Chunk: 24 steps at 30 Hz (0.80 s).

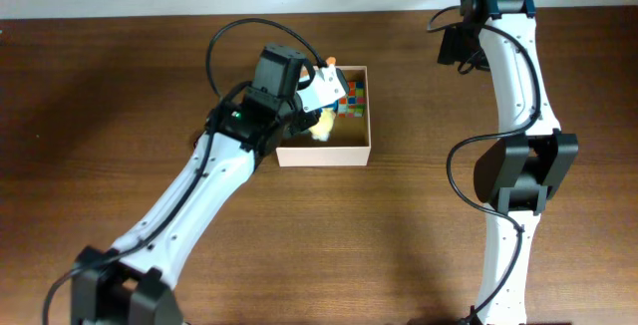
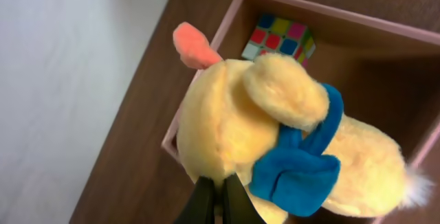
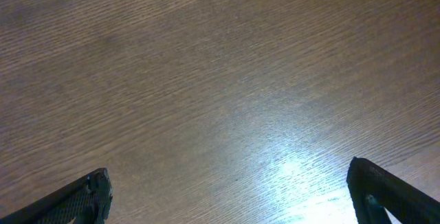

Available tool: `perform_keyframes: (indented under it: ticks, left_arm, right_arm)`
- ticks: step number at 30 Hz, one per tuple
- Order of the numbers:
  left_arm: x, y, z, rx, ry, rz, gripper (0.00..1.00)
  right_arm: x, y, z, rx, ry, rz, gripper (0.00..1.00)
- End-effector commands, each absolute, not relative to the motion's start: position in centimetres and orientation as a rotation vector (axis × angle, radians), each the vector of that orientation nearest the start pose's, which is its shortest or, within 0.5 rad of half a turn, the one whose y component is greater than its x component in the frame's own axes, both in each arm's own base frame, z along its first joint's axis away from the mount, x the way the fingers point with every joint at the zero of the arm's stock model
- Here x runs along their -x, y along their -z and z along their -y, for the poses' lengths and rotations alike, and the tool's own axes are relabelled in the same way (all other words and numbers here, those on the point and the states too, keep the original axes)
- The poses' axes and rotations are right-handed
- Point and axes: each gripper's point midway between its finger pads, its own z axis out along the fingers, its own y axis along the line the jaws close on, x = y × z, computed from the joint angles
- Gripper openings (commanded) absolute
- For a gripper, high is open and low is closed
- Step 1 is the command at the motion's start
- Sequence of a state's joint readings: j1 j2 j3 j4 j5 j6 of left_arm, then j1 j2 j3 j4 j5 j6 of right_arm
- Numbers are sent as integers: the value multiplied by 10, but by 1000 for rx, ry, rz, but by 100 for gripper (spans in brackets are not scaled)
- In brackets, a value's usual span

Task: Pack container
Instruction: 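Lower the bear into the box and open the left gripper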

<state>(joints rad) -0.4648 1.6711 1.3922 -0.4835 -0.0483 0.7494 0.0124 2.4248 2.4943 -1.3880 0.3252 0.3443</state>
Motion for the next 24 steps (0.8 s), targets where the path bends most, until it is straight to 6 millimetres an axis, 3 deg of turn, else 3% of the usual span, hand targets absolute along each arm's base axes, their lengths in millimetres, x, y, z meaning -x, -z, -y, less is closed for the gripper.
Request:
perform_keyframes:
  ticks: [1, 11, 19, 24]
  left_arm:
    - [-434, -180, 225, -1385, -170, -1904, 2]
    - [-438, -149, 267, -1444, -137, -1849, 2]
    - [-432, -148, 277, -1465, -125, -1834, 2]
    - [-431, -132, 280, -1491, -116, -1854, 2]
  right_arm:
    - [-518, -132, 55, -555, 414, -2758, 99]
    - [-518, -132, 55, -555, 414, -2758, 99]
    - [-518, -132, 55, -555, 414, -2758, 99]
    - [-518, -132, 55, -555, 414, -2758, 99]
